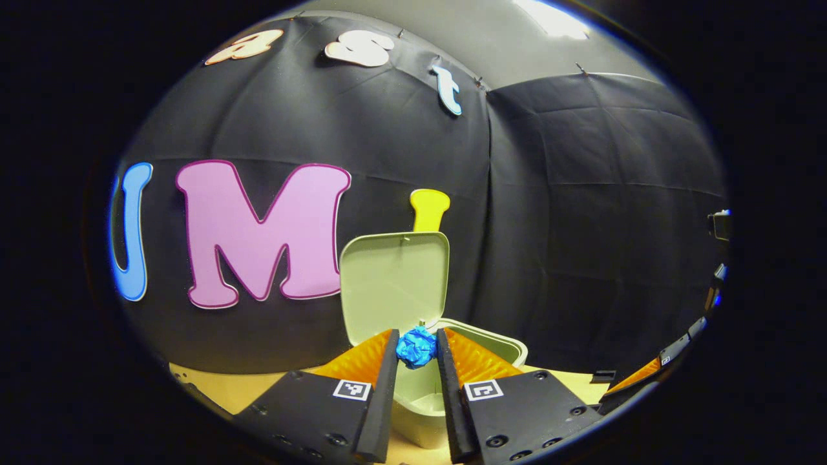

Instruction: Press the lid of the desktop garbage bin to open it, pick up the crumpled paper on the desktop and throw it into the bin, then pick up the pop can on the desktop and drop it into the bin, and finally close the garbage bin lid.

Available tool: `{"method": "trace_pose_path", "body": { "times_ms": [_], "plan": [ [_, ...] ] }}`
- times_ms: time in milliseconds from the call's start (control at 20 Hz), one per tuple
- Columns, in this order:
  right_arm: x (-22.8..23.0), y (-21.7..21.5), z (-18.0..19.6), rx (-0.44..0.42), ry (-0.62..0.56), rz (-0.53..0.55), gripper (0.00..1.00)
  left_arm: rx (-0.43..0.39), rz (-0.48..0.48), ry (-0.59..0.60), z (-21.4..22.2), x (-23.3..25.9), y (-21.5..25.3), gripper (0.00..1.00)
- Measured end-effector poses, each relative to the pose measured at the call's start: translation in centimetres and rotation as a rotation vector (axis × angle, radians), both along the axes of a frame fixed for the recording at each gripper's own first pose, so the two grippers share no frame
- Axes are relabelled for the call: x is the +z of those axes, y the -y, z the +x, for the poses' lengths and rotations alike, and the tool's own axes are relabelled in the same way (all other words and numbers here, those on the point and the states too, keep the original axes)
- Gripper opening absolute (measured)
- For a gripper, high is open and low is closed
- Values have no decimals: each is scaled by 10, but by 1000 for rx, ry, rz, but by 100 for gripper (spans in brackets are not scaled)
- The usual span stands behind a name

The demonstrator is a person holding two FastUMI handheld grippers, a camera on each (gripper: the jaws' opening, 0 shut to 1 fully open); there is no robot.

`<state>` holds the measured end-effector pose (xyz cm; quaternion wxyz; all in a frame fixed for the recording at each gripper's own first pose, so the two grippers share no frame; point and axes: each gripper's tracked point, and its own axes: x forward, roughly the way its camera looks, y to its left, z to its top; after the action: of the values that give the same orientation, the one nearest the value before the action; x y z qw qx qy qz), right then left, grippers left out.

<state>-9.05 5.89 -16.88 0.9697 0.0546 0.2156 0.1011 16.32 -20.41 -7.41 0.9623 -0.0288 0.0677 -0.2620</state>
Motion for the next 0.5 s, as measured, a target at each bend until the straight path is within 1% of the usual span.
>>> {"method": "trace_pose_path", "body": {
  "times_ms": [200, 250, 300, 450, 500],
  "plan": [
    [-6, 10, 2, -28, -14, -9, 94, -22, 18, -58, 17, -28, 12, 39],
    [-8, 13, 3, -36, -20, -11, 94, -24, 24, -72, 21, -34, 14, 43],
    [-11, 15, 4, -43, -25, -12, 95, -26, 29, -86, 24, -43, 15, 39],
    [-16, 21, 5, -61, -41, -20, 95, -28, 43, -129, 34, -62, 20, 39],
    [-18, 22, 5, -66, -47, -20, 94, -28, 47, -142, 36, -68, 21, 41]
  ]
}}
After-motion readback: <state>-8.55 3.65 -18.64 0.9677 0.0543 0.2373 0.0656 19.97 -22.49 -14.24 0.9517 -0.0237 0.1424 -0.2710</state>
